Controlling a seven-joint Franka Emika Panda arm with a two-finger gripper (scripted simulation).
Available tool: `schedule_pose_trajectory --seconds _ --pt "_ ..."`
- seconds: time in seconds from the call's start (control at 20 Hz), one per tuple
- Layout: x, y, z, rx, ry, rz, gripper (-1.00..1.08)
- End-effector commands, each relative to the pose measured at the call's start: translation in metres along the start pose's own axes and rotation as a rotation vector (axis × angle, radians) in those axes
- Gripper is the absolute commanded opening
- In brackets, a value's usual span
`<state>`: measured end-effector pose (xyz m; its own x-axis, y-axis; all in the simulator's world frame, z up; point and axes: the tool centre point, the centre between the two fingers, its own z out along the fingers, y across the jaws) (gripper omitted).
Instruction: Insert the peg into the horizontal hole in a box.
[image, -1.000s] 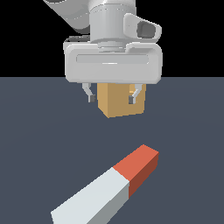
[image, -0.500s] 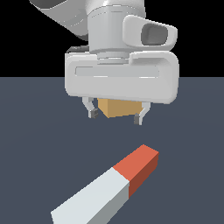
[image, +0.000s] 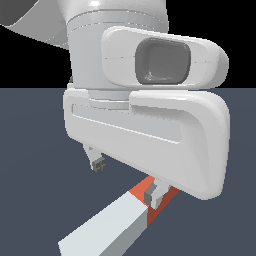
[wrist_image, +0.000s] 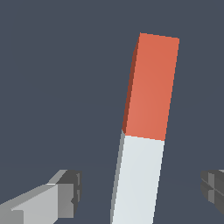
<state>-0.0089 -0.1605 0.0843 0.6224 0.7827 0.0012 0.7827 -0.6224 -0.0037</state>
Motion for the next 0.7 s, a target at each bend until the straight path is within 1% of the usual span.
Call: schedule_pose_trajectory --seconds 0.0,0.3,0.65 --pt "-0.012 0.003 0.006 -0.002 0.000 0.063 1.00" --pt "-0.028 0.006 0.014 -0.004 -0.001 0.140 1.00" --pt "-0.029 0.006 0.018 -0.004 -0.002 0.142 1.00"
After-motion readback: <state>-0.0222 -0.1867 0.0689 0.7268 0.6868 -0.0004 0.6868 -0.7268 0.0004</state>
